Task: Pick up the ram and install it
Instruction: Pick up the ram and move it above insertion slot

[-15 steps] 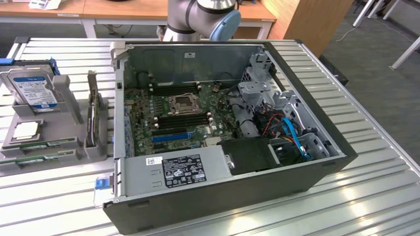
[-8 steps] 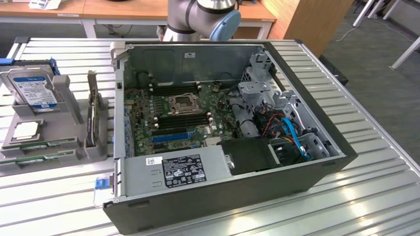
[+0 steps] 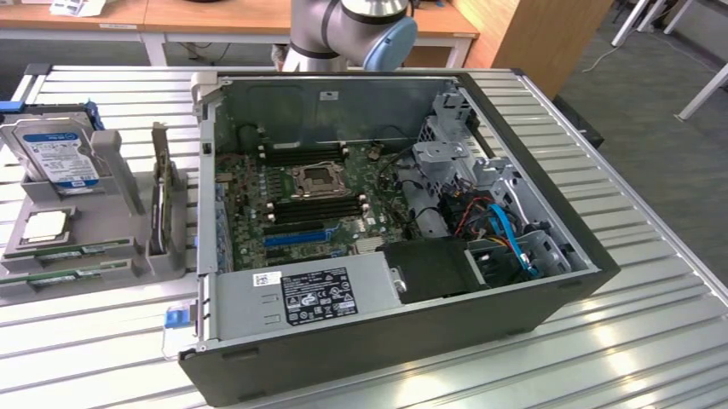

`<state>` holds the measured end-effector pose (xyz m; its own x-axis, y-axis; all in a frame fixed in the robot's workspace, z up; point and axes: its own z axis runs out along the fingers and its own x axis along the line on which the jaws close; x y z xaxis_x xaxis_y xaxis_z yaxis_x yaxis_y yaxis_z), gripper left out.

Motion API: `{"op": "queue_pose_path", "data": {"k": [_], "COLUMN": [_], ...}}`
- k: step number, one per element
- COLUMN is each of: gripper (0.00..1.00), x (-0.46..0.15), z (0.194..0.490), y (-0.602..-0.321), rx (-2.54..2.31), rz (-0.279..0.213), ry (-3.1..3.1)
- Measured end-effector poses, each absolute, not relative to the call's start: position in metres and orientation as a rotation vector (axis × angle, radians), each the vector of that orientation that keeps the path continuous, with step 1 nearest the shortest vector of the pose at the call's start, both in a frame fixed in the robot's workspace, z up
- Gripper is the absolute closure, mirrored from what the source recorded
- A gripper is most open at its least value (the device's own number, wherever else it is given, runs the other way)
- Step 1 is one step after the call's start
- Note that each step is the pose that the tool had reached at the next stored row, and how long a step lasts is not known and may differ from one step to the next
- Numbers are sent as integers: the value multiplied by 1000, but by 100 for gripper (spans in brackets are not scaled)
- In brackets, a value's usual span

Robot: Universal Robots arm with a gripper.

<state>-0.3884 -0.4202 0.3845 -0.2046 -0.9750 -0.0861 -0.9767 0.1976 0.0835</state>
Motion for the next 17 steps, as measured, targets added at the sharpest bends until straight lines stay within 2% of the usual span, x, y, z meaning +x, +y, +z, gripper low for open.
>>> {"op": "queue_pose_path", "data": {"k": [5,17], "gripper": [90,90], "x": [-388,-388], "z": [385,385], "y": [-420,-420], "rx": [-1972,-1975], "rz": [168,167], "ry": [2404,2401]}}
